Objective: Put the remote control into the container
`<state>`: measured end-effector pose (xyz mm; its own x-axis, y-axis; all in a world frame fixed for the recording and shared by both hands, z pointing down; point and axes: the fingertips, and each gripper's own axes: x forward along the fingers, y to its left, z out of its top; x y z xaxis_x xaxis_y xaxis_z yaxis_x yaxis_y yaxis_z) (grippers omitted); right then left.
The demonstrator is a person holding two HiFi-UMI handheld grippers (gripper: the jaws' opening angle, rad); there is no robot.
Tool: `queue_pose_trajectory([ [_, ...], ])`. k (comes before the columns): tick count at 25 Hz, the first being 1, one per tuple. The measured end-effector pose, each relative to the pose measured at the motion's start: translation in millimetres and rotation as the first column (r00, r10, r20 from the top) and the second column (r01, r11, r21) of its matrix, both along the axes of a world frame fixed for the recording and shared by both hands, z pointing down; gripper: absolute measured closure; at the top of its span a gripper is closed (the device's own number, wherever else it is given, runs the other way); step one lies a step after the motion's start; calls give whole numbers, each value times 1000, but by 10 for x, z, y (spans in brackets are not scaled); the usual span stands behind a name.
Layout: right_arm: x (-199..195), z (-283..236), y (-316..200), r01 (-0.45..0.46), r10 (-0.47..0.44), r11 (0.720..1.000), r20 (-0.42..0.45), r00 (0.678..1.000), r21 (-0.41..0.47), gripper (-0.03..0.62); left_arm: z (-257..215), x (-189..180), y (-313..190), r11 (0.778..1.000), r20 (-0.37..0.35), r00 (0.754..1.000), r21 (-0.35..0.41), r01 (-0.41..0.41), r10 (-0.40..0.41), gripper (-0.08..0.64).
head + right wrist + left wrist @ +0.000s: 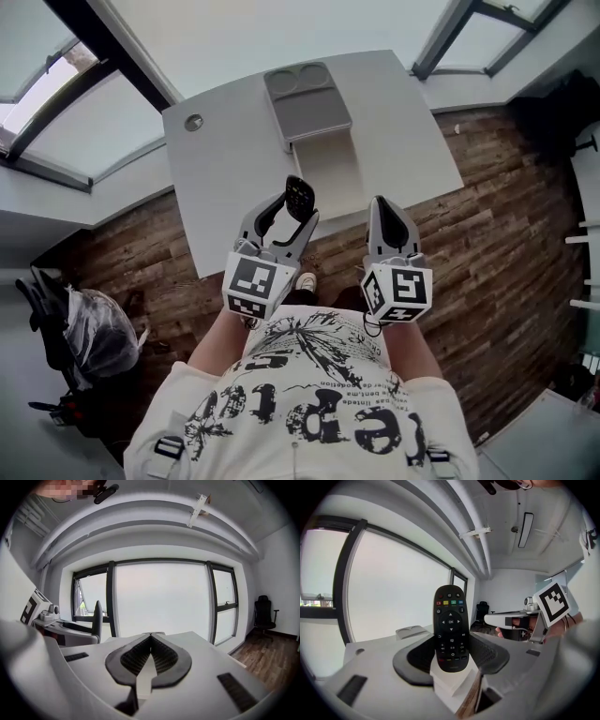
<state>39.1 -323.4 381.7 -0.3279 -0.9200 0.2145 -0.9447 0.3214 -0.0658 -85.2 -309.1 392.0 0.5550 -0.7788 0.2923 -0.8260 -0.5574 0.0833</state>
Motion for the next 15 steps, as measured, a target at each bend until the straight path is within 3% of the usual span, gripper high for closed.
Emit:
queue_pose_trajectory([
  [10,-115,109,-479,89,-90,996,-37,995,-30,589,162,-12,-314,998,-11,999,-51,48,-49,327],
  [15,-25,106,-813,161,-161,987,-9,987,-19,589,224,186,-540,993,34,995,-70,96,-94,327],
])
